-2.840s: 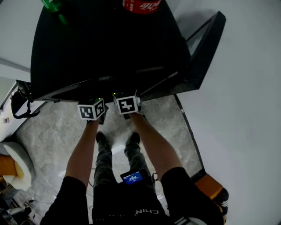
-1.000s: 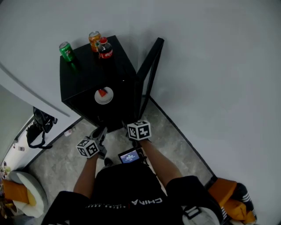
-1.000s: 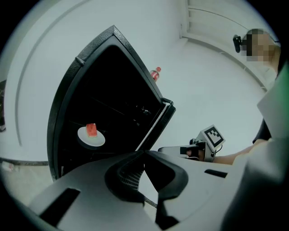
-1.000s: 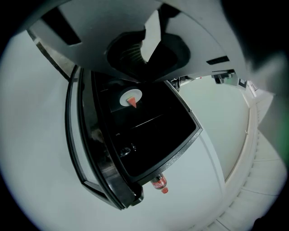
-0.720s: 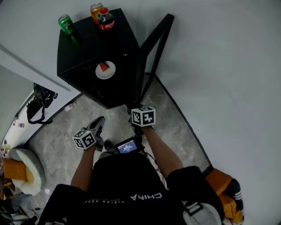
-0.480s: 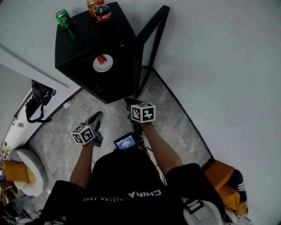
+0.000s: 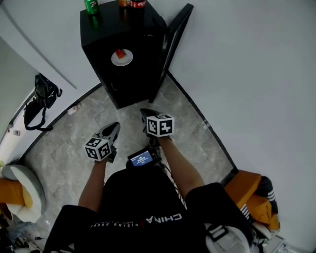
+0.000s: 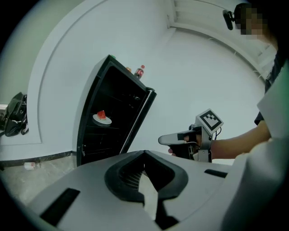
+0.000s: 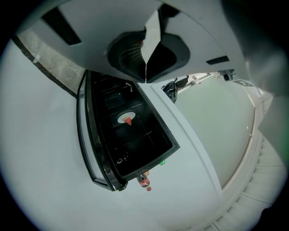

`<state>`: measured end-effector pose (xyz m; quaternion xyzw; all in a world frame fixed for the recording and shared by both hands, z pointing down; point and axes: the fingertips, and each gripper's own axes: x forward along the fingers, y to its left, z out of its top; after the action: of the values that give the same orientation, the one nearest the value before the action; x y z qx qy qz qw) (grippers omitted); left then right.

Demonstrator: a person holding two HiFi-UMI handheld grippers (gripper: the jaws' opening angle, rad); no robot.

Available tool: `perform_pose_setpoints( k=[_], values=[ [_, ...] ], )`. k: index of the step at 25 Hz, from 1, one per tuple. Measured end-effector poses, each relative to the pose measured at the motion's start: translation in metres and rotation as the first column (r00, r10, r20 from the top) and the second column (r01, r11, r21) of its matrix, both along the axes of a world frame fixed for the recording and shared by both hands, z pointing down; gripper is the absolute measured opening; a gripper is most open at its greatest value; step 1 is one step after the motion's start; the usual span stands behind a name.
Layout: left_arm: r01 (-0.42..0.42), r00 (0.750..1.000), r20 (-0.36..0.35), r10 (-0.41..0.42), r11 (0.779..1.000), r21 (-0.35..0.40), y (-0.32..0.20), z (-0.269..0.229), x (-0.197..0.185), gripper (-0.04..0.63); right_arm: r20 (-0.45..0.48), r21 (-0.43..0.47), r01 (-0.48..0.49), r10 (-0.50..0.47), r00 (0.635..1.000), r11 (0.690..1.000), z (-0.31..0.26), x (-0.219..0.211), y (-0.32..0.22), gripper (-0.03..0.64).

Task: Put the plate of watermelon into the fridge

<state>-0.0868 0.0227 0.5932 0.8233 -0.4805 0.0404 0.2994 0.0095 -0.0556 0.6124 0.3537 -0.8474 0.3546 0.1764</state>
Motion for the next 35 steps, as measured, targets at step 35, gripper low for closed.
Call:
perform_pose_setpoints(
  k=[35],
  values=[
    [-0.052, 0.998, 0.038, 0.048, 0.993, 0.106, 0.025, -0.043, 0.111, 0.012, -0.182, 0.297, 0.189, -0.138, 0.973, 0.936, -0.059, 0.063, 0.058, 0.017]
  ],
)
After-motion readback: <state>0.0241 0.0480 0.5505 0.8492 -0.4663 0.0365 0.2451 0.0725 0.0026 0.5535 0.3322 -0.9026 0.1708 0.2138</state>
